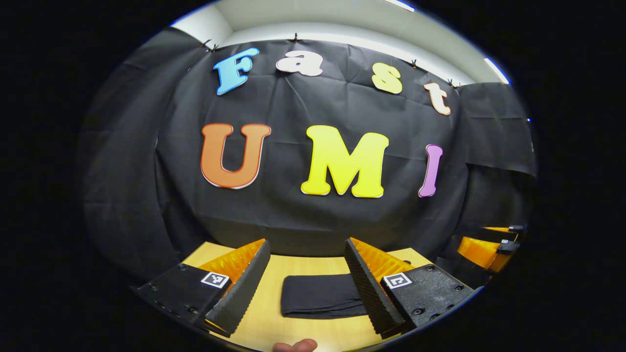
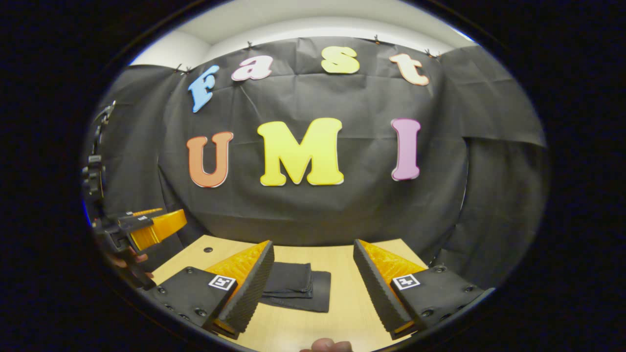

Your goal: Grasp the waist and the cuffs of the jeans and fold them to make the two legs overlap; first hold the waist and fold one-third of the jeans toward the cuffs, then hold the cuffs and fold the remaining one-third in the same direction to finish folding.

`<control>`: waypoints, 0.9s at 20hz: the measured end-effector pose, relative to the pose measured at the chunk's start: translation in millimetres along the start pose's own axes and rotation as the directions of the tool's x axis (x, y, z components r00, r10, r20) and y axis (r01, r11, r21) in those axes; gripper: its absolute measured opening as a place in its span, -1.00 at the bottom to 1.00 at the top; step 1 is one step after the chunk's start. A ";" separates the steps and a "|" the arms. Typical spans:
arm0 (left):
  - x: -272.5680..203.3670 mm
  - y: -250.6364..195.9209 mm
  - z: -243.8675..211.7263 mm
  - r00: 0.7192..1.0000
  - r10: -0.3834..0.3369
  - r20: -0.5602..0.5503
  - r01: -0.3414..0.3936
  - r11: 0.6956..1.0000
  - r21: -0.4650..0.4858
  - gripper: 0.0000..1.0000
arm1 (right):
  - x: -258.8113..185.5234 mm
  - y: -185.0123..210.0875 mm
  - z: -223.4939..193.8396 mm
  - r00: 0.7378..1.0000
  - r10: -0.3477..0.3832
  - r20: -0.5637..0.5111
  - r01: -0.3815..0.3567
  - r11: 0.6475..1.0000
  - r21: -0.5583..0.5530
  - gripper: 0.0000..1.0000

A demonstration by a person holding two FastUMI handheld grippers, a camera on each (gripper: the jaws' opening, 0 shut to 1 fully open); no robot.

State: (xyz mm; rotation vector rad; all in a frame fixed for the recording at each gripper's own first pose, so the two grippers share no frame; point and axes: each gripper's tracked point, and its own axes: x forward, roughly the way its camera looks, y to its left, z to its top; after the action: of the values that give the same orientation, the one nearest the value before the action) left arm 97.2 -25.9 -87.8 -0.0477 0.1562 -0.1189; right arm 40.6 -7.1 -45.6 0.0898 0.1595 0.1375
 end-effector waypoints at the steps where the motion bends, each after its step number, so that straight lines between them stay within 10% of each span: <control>1: -6.4 1.4 9.2 1.000 0.002 0.026 -0.002 1.000 0.010 0.96 | -0.4 8.6 8.5 0.999 0.005 0.033 -0.004 1.000 -0.026 0.97; 18: -24.2 2.5 12.3 0.998 0.048 0.049 -0.048 0.999 0.003 0.96 | 4.4 32.5 6.6 0.996 0.015 0.088 -0.016 1.000 0.012 0.99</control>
State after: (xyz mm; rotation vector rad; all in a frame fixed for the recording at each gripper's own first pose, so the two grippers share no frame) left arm 75.7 -20.1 -72.1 -0.0425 0.1078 -0.0700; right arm 41.8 25.1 -36.6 0.1100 0.0720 0.1476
